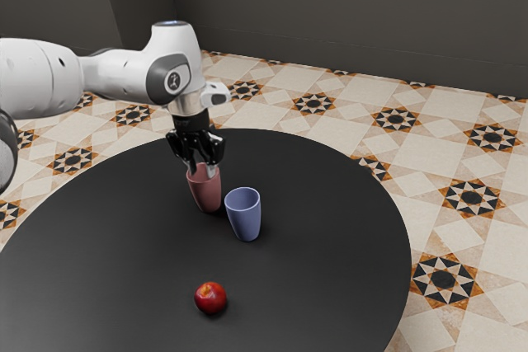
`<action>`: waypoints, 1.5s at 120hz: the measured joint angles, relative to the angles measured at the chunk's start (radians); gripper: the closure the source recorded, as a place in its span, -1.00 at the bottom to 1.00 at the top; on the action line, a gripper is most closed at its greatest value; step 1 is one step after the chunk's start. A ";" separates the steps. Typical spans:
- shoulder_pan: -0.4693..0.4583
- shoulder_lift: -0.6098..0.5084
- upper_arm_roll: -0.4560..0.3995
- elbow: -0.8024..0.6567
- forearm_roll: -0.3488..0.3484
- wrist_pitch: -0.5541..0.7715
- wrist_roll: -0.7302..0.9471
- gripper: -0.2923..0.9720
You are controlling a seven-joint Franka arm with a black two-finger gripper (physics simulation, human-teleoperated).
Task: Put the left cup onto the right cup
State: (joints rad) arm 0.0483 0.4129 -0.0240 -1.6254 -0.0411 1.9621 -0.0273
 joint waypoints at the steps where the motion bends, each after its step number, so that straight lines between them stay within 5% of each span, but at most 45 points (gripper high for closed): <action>1: 0.001 0.003 0.000 0.003 0.000 0.001 0.000 0.12; 105: 0.033 0.168 -0.029 0.125 0.006 0.031 0.027 0.13; 180: 0.035 0.188 -0.030 0.137 0.007 0.032 0.024 0.59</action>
State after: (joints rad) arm 0.0829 0.6009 -0.0537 -1.4880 -0.0341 1.9942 -0.0029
